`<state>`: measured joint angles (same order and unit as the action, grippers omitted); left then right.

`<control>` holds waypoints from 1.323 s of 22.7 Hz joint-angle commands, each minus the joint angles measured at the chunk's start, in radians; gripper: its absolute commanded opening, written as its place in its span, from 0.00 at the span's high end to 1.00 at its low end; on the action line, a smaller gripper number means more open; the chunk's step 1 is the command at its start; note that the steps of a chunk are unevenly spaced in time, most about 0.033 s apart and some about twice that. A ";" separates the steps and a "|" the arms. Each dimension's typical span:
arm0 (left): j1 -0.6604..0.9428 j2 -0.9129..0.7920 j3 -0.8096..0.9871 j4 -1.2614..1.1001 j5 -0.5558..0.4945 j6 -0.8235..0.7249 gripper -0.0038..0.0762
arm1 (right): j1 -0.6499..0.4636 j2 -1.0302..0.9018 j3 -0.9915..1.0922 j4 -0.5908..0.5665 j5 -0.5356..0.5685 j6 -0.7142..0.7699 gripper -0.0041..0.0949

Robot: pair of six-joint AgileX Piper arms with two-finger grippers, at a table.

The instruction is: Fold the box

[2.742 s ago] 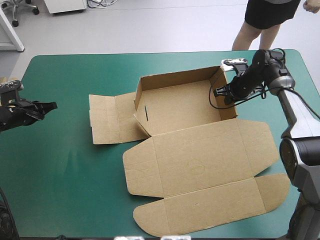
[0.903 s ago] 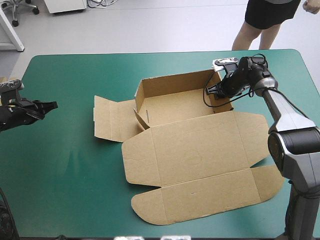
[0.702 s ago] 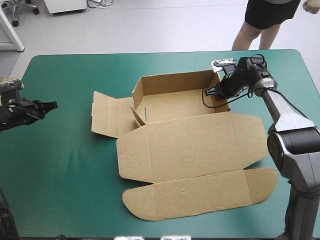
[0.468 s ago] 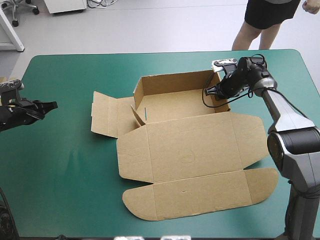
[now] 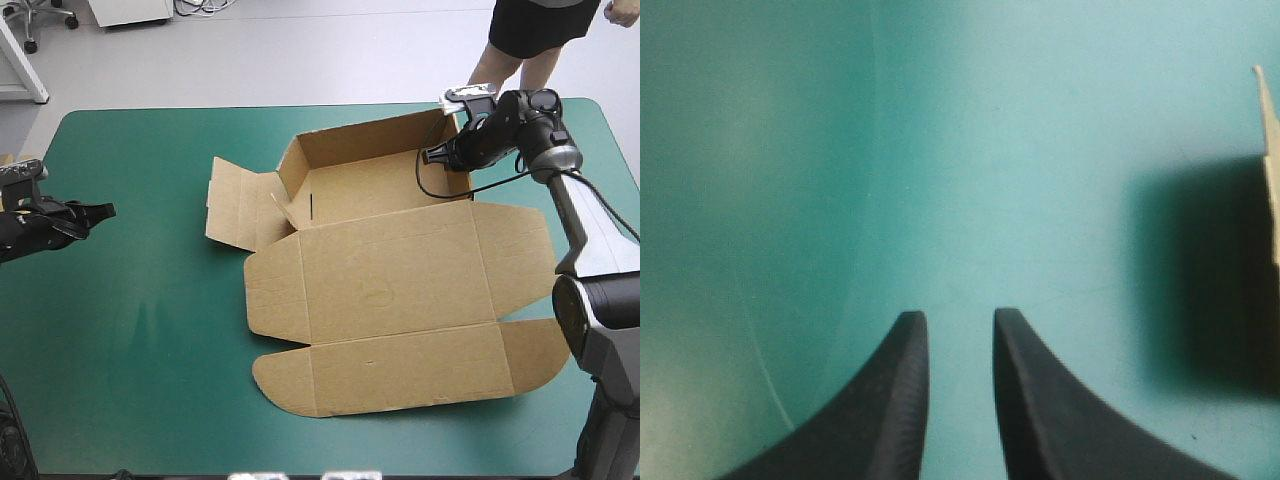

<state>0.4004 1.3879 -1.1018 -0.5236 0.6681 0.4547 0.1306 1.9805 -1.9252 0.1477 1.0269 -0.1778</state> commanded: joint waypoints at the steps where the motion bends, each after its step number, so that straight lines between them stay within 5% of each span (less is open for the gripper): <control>1: -0.003 -0.025 -0.026 -0.033 -0.037 0.000 0.74 | -0.025 -0.087 -0.076 0.004 -0.004 0.010 0.97; 22: -0.003 -0.025 -0.026 -0.054 -0.033 0.010 0.74 | -0.029 0.033 -0.056 -0.051 0.069 0.058 0.95; 30: -0.003 -0.025 -0.026 -0.056 -0.025 0.014 0.74 | -0.032 0.028 -0.085 -0.056 0.094 0.058 0.34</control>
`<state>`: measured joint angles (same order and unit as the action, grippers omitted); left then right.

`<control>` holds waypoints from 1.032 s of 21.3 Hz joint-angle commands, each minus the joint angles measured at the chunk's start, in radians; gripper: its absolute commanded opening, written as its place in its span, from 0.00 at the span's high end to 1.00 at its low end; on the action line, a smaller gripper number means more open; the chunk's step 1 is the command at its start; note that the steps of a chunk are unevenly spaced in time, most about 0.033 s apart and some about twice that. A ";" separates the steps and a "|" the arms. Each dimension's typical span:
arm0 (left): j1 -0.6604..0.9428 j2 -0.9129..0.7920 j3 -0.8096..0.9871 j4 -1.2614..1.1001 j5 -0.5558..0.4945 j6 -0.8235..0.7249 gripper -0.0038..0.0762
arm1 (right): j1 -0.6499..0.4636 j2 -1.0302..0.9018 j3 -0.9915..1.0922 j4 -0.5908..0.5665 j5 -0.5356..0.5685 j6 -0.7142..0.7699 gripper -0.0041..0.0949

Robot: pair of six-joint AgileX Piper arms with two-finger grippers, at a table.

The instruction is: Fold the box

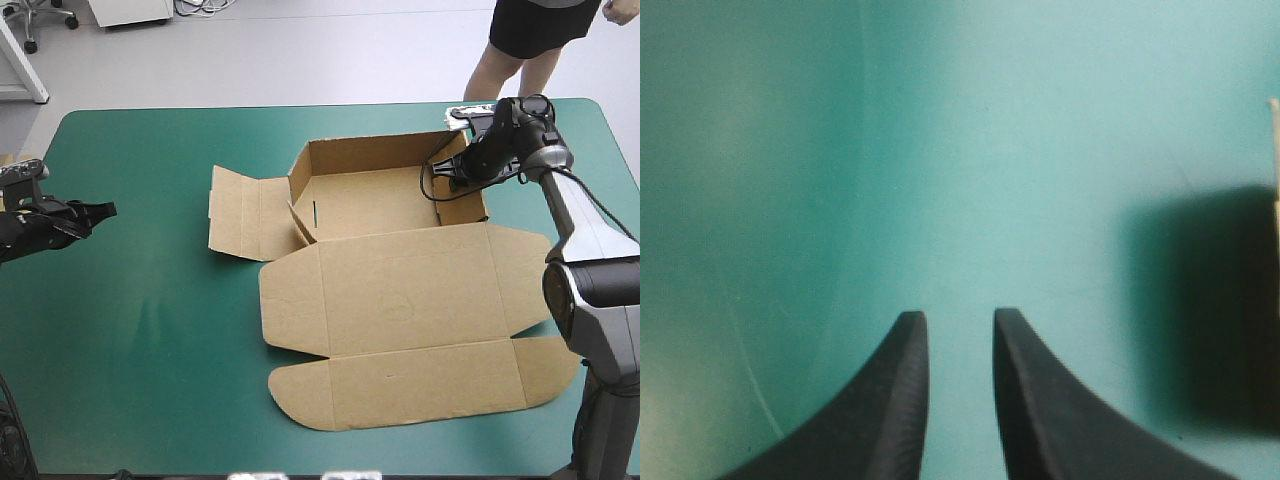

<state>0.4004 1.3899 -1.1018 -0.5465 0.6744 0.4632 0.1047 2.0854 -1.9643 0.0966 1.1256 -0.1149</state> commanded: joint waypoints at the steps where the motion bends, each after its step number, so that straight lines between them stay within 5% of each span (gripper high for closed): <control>1: -0.003 -0.027 -0.026 -0.034 -0.032 0.006 0.74 | -0.006 -0.089 -0.046 -0.005 -0.004 -0.005 0.28; 9: -0.003 -0.027 -0.026 -0.041 -0.024 0.006 0.74 | 0.007 -0.144 -0.044 -0.007 0.089 0.015 0.21; 13: -0.008 -0.027 -0.026 -0.041 -0.024 0.008 0.74 | 0.068 -0.141 -0.042 -0.137 -0.006 0.064 0.26; 22: -0.034 -0.027 -0.026 -0.042 -0.016 0.011 0.74 | 0.064 -0.038 -0.044 -0.174 -0.034 0.110 0.30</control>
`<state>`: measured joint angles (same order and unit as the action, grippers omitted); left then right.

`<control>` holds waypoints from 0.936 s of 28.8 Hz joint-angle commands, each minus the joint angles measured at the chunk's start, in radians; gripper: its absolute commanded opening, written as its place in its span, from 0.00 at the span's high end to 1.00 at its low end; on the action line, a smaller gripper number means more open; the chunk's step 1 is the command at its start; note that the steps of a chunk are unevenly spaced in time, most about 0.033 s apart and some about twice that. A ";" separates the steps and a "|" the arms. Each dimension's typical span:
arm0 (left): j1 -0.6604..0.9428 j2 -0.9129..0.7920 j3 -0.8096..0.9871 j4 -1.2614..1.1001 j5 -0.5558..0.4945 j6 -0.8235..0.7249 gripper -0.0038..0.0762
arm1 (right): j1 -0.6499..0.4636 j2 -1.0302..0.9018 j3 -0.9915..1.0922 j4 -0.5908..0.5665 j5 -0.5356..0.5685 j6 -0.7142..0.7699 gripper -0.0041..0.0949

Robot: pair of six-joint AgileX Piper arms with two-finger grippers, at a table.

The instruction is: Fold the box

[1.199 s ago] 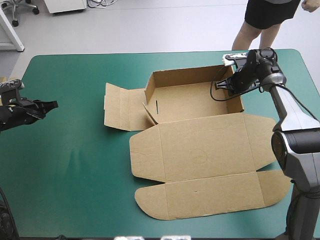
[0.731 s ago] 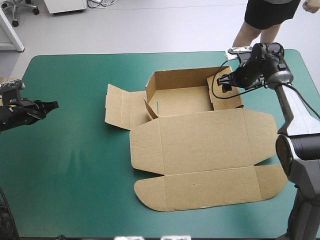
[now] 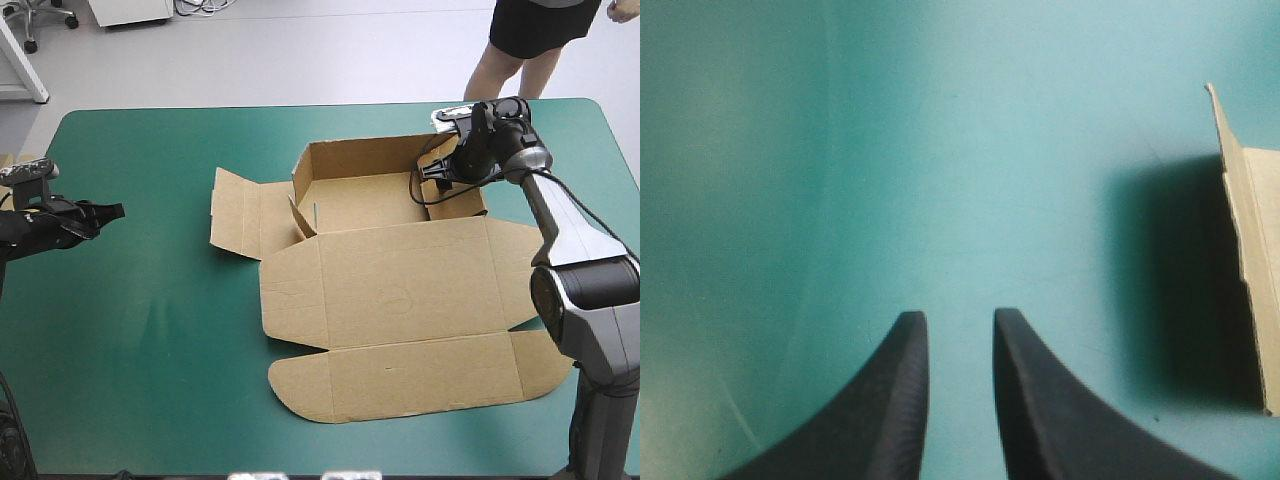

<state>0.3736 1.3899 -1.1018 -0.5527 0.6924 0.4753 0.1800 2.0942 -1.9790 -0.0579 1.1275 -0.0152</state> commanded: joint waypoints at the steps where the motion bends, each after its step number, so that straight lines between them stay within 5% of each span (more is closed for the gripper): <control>1: -0.008 -0.027 -0.026 -0.035 -0.034 -0.001 0.74 | -0.013 -0.039 -0.029 -0.022 -0.036 0.015 0.31; 6: -0.008 -0.027 -0.026 -0.035 -0.030 -0.001 0.74 | -0.020 -0.031 -0.029 -0.024 -0.051 0.034 0.54; 10: -0.008 -0.027 -0.026 -0.035 -0.030 -0.001 0.74 | -0.020 -0.029 -0.029 -0.026 -0.072 0.023 0.98; 27: -0.008 -0.027 -0.026 -0.019 -0.028 -0.001 0.74 | -0.122 -0.127 -0.029 0.125 -0.067 0.002 0.97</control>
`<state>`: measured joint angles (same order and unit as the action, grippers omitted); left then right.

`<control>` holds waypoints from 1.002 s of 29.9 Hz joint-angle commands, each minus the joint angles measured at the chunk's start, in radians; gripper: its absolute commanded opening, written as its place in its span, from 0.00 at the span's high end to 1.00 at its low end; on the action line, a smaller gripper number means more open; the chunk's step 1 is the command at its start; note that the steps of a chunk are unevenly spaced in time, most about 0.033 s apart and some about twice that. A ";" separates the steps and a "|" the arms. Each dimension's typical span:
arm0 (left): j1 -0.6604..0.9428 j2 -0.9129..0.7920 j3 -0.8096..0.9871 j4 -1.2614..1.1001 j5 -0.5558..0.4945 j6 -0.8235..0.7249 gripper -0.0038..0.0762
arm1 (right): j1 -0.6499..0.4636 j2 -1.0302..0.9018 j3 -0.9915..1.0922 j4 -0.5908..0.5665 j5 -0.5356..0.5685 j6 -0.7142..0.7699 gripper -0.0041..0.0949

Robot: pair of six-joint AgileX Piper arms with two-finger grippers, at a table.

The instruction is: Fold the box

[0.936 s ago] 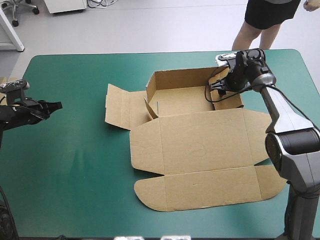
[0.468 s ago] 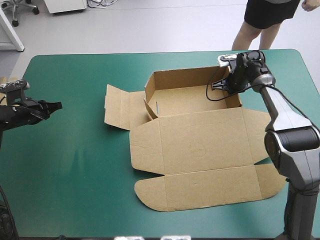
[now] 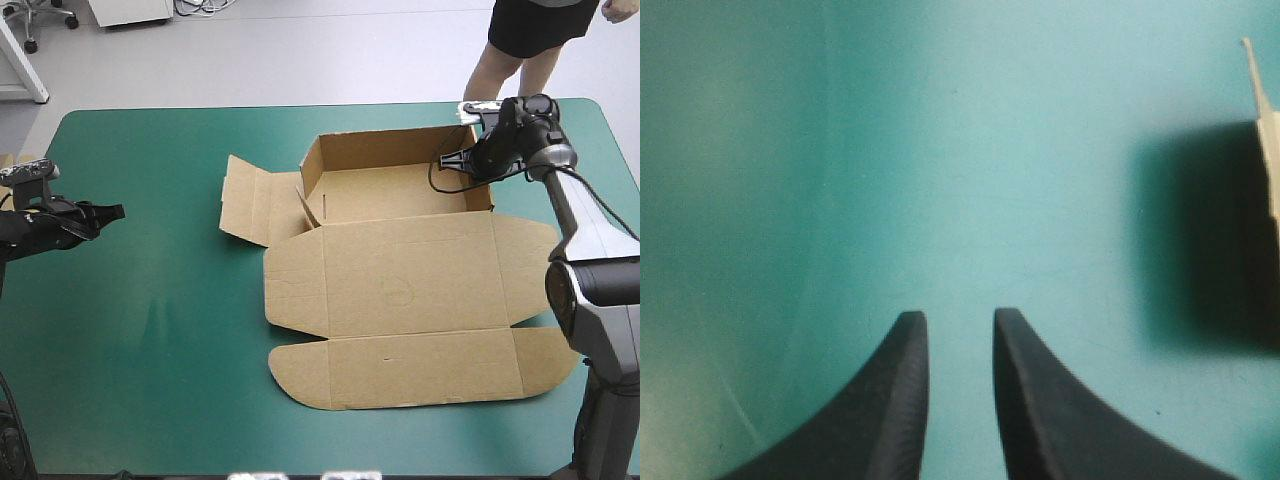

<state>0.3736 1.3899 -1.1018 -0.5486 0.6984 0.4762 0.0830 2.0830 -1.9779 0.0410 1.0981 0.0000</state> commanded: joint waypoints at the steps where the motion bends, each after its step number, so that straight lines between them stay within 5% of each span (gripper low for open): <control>1: -0.008 -0.027 -0.026 -0.023 -0.036 -0.002 0.74 | -0.029 -0.128 -0.031 0.026 -0.040 -0.019 0.97; 9: -0.008 -0.027 -0.022 -0.023 -0.038 -0.002 0.74 | -0.044 -0.242 -0.031 0.086 -0.066 -0.061 0.97; 20: -0.008 -0.027 0.126 -0.108 -0.180 0.028 0.74 | -0.044 -0.413 -0.031 0.189 -0.130 -0.124 0.97; 30: -0.008 0.069 0.138 -0.307 -0.135 0.165 0.74 | -0.044 -0.491 -0.100 0.348 -0.102 -0.170 0.97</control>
<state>0.3736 1.4529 -0.9401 -0.7468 0.5623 0.5838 0.0453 1.6508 -2.0079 0.3148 1.0387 -0.1665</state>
